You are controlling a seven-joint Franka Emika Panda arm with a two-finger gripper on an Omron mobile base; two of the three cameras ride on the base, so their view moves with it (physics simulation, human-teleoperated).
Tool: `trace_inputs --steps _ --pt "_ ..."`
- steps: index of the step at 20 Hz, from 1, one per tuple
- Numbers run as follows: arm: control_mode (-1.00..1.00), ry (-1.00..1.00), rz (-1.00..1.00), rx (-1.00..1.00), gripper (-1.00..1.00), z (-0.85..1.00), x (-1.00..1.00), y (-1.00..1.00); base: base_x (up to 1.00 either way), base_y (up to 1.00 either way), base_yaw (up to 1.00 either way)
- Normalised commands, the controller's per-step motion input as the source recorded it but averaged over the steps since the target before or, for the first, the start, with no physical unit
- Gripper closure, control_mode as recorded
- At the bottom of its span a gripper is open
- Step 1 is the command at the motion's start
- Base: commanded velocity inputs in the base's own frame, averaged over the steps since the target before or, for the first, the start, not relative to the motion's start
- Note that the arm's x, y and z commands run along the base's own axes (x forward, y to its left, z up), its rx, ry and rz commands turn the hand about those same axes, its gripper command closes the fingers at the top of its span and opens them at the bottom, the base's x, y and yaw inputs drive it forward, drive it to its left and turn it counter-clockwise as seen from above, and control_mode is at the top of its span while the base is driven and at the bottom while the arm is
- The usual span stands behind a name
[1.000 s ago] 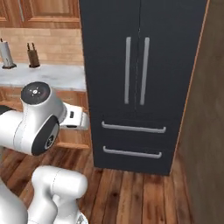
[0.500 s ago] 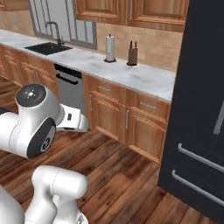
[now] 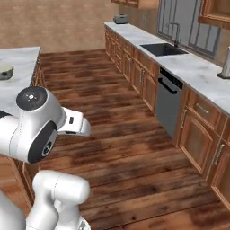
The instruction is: Pick the cup and bowl from the counter and place them on the counter next to the sink.
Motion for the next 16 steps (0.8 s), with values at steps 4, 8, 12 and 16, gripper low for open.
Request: trace_inputs --steps 4,8,12,16 --pt "1.00 0.00 0.00 0.00 -1.00 0.00 0.00 0.00 0.40 -0.52 0.84" --pt "1.00 0.00 0.00 0.00 -1.00 0.00 0.00 0.00 0.93 -1.00 0.40" --pt "1.00 0.00 0.00 0.00 -1.00 0.00 0.00 0.00 0.75 -1.00 0.25" --pt "1.00 0.00 0.00 0.00 -1.00 0.00 0.00 0.00 0.66 -1.00 0.25"
